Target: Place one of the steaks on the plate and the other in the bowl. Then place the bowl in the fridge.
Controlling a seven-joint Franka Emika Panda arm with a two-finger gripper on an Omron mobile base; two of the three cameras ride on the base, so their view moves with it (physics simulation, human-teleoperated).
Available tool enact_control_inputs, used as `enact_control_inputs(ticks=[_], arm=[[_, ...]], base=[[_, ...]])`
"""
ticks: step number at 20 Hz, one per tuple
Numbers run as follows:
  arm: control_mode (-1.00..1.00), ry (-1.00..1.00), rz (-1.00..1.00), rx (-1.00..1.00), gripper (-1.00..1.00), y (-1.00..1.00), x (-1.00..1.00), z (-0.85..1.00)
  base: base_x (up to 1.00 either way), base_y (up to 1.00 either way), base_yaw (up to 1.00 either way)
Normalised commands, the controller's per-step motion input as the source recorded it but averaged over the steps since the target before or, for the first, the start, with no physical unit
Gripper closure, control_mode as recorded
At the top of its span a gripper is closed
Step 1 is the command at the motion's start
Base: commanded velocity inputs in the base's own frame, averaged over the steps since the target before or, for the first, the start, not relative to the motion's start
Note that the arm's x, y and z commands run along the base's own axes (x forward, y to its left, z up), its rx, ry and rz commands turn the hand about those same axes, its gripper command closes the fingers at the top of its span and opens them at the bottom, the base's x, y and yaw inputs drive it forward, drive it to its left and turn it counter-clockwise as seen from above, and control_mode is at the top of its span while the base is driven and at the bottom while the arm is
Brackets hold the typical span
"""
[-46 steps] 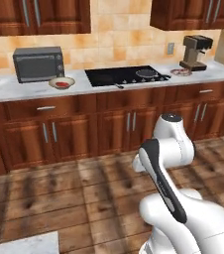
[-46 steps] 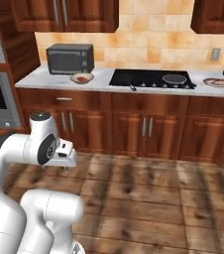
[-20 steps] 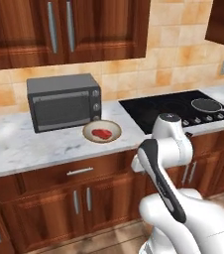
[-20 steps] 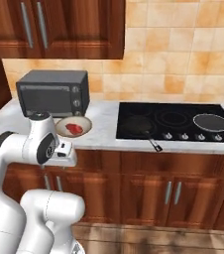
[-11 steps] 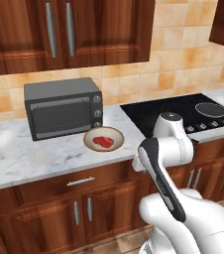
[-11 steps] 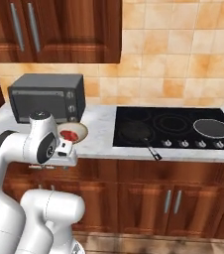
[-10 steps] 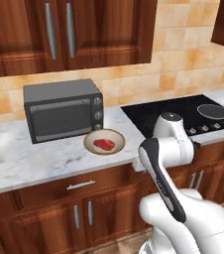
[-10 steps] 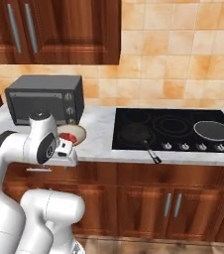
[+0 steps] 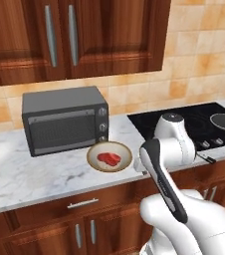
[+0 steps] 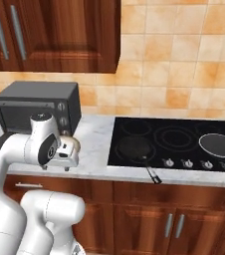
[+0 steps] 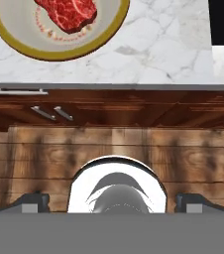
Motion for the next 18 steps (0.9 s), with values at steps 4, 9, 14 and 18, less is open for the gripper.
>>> enact_control_inputs(ticks=[4, 9, 14, 18], arm=[[-1.00, 0.00, 0.04, 0.00, -1.00, -0.02, 0.15, 0.00], [-1.00, 0.10, 0.11, 0.28, -1.00, -0.31, 0.77, 0.14], [-1.00, 0.30, -0.02, 0.48, -1.00, -0.61, 0.52, 0.57], [-1.00, -0.02, 0.00, 0.03, -1.00, -0.02, 0.63, -0.21]], base=[[0.11, 0.00, 0.03], [0.00, 0.00, 0.00], [0.00, 0.00, 0.00], [0.00, 0.00, 0.00]])
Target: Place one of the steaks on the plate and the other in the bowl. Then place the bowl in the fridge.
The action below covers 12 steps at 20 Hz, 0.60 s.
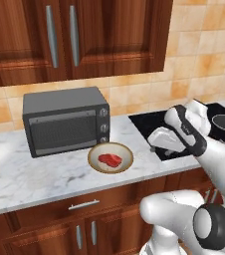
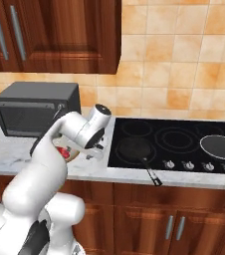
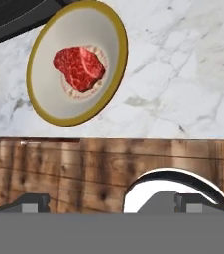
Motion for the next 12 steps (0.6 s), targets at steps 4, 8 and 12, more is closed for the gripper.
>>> enact_control_inputs(ticks=[4, 8, 12], arm=[[-1.00, 0.00, -0.01, 0.00, -1.00, 0.31, 0.64, -0.32], [-1.00, 0.00, -0.07, 0.00, -1.00, 0.51, 0.49, -0.43], [-1.00, -0.01, -0.02, 0.00, -1.00, 0.20, 0.30, -0.24]], base=[[0.00, 0.00, 0.00], [0.00, 0.00, 0.00], [0.00, 0.00, 0.00]])
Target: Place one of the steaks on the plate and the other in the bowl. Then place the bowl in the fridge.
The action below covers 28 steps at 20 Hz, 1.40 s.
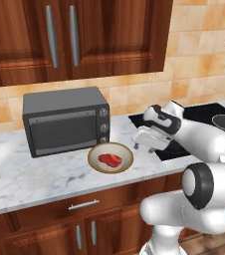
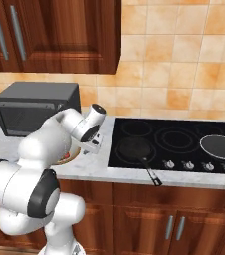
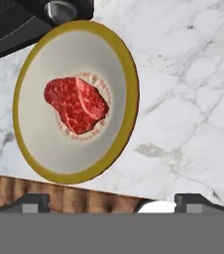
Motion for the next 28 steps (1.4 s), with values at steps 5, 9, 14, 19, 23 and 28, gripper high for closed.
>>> enact_control_inputs(ticks=[5, 9, 14, 19, 23, 28], arm=[[-1.00, 0.00, 0.00, 0.00, -1.00, 0.02, 0.38, -0.26], [-1.00, 0.00, -0.03, 0.00, -1.00, 0.14, 0.52, -0.26], [-1.00, 0.00, -0.01, 0.00, -1.00, 0.01, 0.42, -0.27], [-1.00, 0.02, 0.00, 0.00, -1.00, 0.11, 0.26, -0.24], [-1.00, 0.02, 0.00, 0.00, -1.00, 0.14, 0.05, -0.23], [-1.00, 0.01, 0.00, 0.00, -1.00, 0.22, 0.00, -0.22]], base=[[0.00, 0.00, 0.00], [0.00, 0.00, 0.00], [0.00, 0.00, 0.00], [0.00, 0.00, 0.00], [0.00, 0.00, 0.00], [0.00, 0.00, 0.00]])
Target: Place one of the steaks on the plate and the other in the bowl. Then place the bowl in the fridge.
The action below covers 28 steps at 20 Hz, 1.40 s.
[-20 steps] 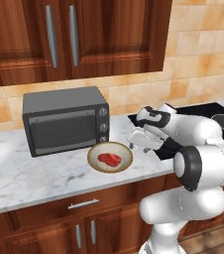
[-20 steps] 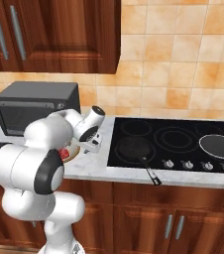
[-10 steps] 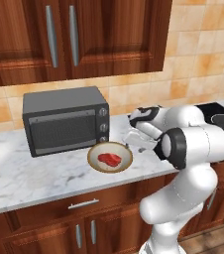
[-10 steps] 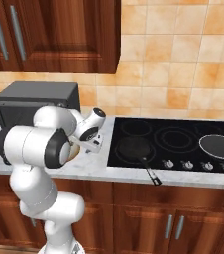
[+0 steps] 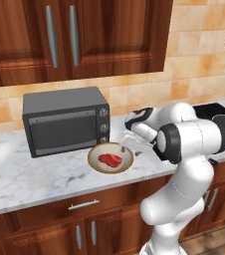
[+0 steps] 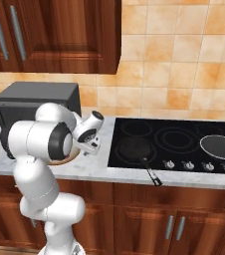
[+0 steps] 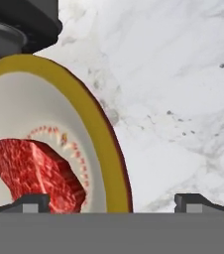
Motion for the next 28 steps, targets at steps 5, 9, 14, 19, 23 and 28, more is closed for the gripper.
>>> enact_control_inputs(ticks=[5, 9, 14, 19, 23, 28], arm=[[-1.00, 0.03, 0.00, 0.00, -1.00, 0.25, 0.02, -0.22], [-1.00, 0.01, 0.00, 0.00, -1.00, 0.11, 0.15, -0.23], [-1.00, 0.00, 0.01, 0.00, -1.00, 0.00, 0.24, -0.08], [-1.00, 0.00, 0.00, 0.00, 1.00, 0.02, 0.00, 0.00], [-1.00, 0.00, 0.01, 0.00, 1.00, 0.02, 0.00, 0.00], [-1.00, 0.00, 0.02, 0.00, 1.00, 0.05, 0.00, 0.00]], base=[[0.00, 0.00, 0.00], [0.00, 0.00, 0.00], [0.00, 0.00, 0.00], [0.00, 0.00, 0.00], [0.00, 0.00, 0.00], [0.00, 0.00, 0.00]])
